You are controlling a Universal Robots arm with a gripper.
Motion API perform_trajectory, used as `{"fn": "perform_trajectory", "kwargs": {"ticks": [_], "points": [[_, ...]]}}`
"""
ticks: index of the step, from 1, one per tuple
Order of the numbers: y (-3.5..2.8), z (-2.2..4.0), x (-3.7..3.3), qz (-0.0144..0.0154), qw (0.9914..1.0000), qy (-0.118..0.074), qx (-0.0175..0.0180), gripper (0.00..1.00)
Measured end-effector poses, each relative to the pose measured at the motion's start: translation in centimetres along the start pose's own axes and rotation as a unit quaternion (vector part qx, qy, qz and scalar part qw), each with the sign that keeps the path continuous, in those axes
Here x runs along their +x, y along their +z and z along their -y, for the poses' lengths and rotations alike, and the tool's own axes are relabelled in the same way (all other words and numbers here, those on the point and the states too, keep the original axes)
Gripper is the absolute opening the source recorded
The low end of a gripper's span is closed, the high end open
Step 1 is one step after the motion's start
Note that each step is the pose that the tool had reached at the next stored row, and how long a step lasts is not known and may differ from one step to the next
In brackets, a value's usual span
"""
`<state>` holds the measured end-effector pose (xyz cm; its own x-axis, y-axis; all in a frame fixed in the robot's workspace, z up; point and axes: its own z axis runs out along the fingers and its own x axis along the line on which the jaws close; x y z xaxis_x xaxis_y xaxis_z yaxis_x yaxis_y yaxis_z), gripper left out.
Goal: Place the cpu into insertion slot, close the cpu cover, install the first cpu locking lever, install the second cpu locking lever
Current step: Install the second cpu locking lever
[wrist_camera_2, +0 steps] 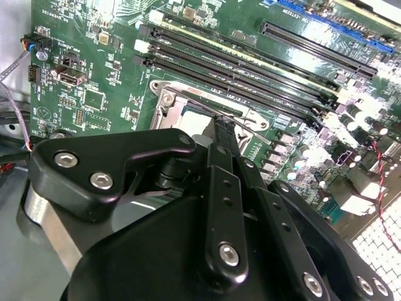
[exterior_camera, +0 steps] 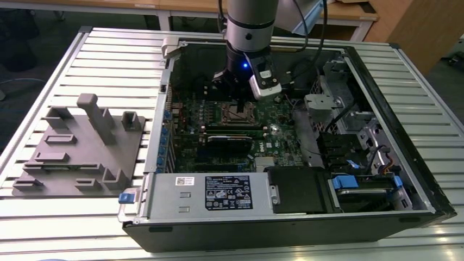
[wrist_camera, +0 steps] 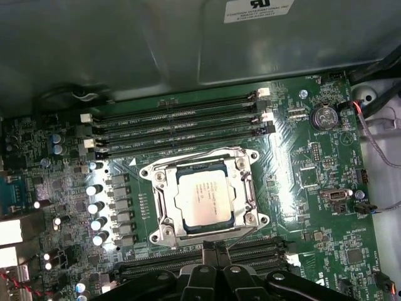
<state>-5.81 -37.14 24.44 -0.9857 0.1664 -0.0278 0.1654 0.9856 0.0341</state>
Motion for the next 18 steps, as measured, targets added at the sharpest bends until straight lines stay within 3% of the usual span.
{"fn": "perform_trajectory", "kwargs": {"ticks": [7, 18], "points": [[0.02, 0.18, 0.09, -0.0003, 0.99986, -0.017, 0.0011, 0.11], [0.28, 0.63, 0.77, -0.0004, 0.99977, -0.022, 0.001, 0.11]]}}
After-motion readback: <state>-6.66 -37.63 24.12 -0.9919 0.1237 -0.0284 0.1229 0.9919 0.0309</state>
